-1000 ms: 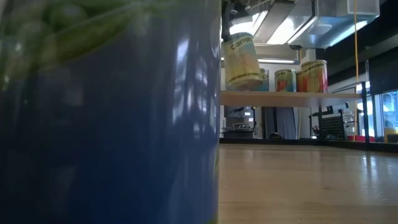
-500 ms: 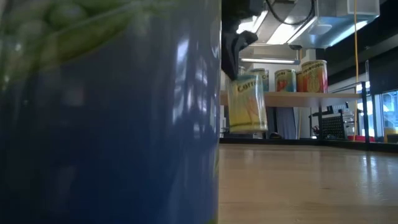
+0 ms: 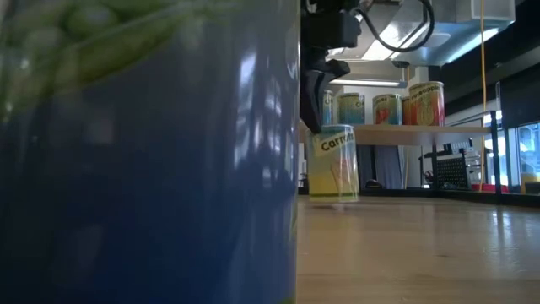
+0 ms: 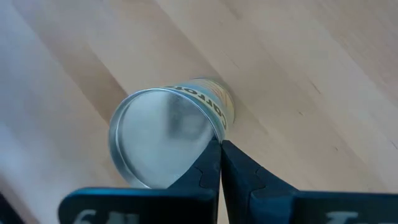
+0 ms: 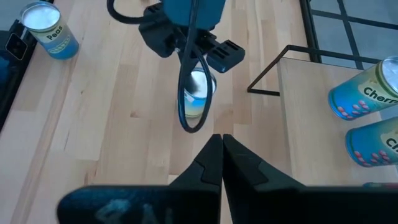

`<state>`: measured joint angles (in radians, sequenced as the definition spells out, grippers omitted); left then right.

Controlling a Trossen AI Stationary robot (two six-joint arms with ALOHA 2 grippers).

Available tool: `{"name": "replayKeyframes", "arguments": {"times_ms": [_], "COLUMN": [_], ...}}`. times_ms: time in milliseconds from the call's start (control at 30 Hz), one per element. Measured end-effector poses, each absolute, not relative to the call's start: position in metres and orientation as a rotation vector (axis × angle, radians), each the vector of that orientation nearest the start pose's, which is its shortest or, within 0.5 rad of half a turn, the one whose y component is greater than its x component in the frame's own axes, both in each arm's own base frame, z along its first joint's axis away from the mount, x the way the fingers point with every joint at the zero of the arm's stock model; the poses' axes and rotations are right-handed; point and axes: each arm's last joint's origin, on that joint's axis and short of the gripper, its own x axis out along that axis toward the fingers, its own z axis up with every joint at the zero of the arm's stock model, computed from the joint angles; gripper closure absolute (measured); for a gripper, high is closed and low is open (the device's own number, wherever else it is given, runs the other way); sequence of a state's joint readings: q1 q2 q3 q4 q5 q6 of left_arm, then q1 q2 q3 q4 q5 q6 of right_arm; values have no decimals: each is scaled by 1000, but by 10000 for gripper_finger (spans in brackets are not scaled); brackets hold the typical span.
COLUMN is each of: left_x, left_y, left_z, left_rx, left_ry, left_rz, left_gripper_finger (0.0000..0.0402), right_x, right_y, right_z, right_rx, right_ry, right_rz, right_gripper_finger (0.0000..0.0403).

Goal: Pick and place cans onto a shelf
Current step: Put the canned carrots on the shelf

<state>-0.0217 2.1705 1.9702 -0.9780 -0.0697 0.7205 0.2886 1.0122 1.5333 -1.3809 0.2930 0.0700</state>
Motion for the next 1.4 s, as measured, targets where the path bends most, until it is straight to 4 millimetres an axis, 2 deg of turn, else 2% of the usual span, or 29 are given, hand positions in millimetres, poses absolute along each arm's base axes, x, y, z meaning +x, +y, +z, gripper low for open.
{"name": "replayKeyframes", "arguments": {"times_ms": [233, 767, 1100, 1400], "left_x": [463, 464, 464, 462], "left_y": [-14, -21, -21, -34], "left_z": [239, 239, 239, 246], "left_rx": [748, 649, 617, 722], "left_ry": [1128, 1094, 1090, 1110], "left_rz": [-232, -265, -262, -146], "left_gripper_finger": [401, 400, 353, 351], "right_x": [122, 122, 122, 122], "right_y": [28, 28, 28, 28], "right_z": [429, 429, 429, 429], "right_rx": [-181, -162, -161, -187], "right_ry": [822, 827, 827, 827], "right_rz": [-33, -4, -5, 7], "right_gripper_finger": [394, 394, 394, 394]}}
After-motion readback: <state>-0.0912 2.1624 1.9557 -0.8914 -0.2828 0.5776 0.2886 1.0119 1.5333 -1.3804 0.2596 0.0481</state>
